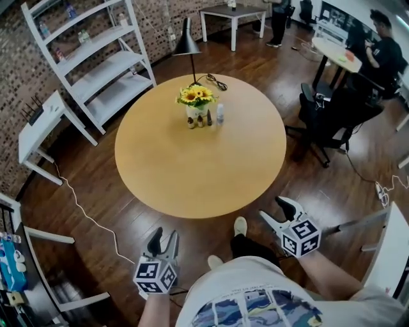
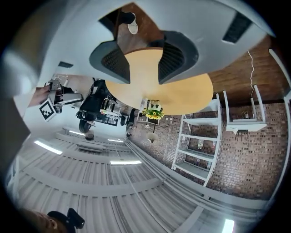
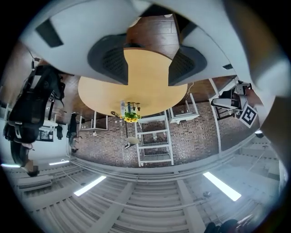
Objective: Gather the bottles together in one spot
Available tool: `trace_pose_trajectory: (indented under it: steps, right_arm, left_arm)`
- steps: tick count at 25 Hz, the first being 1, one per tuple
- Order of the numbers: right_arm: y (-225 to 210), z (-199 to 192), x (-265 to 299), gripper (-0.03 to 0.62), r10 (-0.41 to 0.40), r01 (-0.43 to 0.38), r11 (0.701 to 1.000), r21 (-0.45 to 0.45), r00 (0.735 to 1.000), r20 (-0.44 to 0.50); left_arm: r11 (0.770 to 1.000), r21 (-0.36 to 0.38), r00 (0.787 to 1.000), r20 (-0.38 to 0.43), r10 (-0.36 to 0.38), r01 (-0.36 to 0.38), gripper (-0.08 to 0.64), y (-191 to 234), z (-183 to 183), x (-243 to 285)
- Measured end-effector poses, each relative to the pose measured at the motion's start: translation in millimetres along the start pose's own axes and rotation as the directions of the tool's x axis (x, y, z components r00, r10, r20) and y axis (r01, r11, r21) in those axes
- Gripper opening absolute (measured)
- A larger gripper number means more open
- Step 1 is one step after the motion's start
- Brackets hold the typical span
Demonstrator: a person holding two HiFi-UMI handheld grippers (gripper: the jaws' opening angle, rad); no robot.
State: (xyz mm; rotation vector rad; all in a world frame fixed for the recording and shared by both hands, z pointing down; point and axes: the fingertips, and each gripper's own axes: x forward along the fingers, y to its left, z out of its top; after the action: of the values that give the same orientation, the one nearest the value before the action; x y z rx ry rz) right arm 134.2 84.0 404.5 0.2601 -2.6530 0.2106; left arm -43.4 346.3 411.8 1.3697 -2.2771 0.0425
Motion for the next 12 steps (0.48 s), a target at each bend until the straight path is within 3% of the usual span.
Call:
trace_pose_trajectory:
  steps: [7, 12]
  right_arm:
    - [42.0, 0.4, -7.9, 0.301, 0.042, -0.042, 0.998, -0.041, 0.999, -0.011]
    - [50.4, 1.0, -9.2, 0.301, 0.041, -0.041, 0.997, -0.066, 0.999, -0.005]
  left_arm:
    - [0.998, -0.055, 1.000, 0.008, -0.015, 0.015, 0.170, 5.1, -3.7, -21.5]
    - [0.998, -0.052, 0.999, 0.021, -0.037, 0.038, 0.189, 1.5, -1.9, -27.5]
